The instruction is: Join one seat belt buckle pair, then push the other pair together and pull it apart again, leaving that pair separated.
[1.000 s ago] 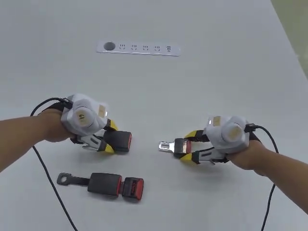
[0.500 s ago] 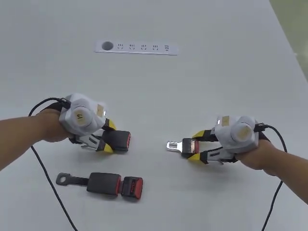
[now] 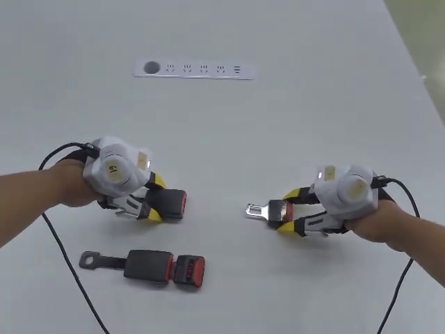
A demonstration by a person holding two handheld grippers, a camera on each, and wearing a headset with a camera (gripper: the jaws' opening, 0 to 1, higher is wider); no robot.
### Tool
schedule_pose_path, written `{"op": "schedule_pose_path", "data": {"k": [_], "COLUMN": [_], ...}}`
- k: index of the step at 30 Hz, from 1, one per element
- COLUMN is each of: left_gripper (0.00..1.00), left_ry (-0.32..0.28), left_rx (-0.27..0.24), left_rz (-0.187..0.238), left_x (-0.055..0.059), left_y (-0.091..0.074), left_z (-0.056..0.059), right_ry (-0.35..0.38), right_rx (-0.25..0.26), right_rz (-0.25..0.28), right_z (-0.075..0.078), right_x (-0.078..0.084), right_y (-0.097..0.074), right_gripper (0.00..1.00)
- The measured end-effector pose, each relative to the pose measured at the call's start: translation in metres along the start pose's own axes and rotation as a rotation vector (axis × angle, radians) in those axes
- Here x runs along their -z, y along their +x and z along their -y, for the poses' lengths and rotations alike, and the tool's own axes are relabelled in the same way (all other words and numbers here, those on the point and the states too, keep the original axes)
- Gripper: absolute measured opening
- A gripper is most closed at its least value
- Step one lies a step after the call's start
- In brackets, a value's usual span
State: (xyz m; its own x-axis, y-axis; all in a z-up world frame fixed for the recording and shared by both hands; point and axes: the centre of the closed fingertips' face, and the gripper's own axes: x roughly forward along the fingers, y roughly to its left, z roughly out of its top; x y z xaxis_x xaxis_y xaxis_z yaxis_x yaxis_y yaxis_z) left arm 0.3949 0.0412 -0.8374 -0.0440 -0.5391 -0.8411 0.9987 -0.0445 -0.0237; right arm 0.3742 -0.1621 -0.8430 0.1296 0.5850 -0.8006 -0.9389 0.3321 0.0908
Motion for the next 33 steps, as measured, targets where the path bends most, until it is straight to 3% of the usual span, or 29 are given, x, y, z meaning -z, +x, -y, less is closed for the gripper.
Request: {"op": "schedule_pose_path", "data": {"k": [4, 7, 9, 11, 13, 16, 19, 23, 28, 31, 33], "left_gripper": [0.36, 0.40, 0.49, 0.56, 0.61, 0.70, 0.82, 0.84, 0.87, 0.88, 0.88], "left_ry": [0.010, -0.014, -0.081, -0.091, -0.120, -0.232, -0.318, -0.396, -0.471, -0.519, -0.520], "left_rx": [-0.003, -0.002, -0.007, -0.034, -0.060, -0.131, -0.198, -0.247, -0.309, -0.342, -0.360], "left_rz": [-0.039, -0.054, 0.012, 0.017, 0.040, 0.118, 0.150, 0.209, 0.264, 0.303, 0.319], "left_x": [-0.002, -0.002, -0.012, -0.013, -0.012, -0.019, -0.020, -0.022, -0.021, -0.020, -0.020], "left_y": [0.001, 0.000, -0.002, -0.007, -0.010, -0.022, -0.032, -0.044, -0.058, -0.071, -0.079], "left_z": [0.000, 0.001, 0.003, 0.000, -0.003, -0.012, -0.018, -0.015, -0.011, -0.006, -0.001], "right_ry": [-0.012, 0.039, 0.077, 0.077, 0.126, 0.201, 0.224, 0.288, 0.305, 0.308, 0.295], "right_rx": [-0.008, 0.021, 0.046, 0.080, 0.121, 0.161, 0.214, 0.293, 0.358, 0.379, 0.372], "right_rz": [-0.026, -0.002, 0.028, 0.055, 0.103, 0.150, 0.180, 0.249, 0.275, 0.291, 0.292], "right_z": [-0.001, 0.001, 0.001, 0.003, 0.005, 0.007, 0.007, 0.008, 0.005, 0.000, -0.008], "right_x": [0.000, -0.003, -0.007, -0.011, -0.016, -0.020, -0.021, -0.030, -0.036, -0.041, -0.044], "right_y": [0.000, 0.002, 0.000, -0.003, -0.005, -0.008, -0.011, -0.017, -0.023, -0.027, -0.028], "right_gripper": [0.37, 0.53, 0.63, 0.64, 0.69, 0.79, 0.80, 0.81, 0.83, 0.87, 0.88]}}
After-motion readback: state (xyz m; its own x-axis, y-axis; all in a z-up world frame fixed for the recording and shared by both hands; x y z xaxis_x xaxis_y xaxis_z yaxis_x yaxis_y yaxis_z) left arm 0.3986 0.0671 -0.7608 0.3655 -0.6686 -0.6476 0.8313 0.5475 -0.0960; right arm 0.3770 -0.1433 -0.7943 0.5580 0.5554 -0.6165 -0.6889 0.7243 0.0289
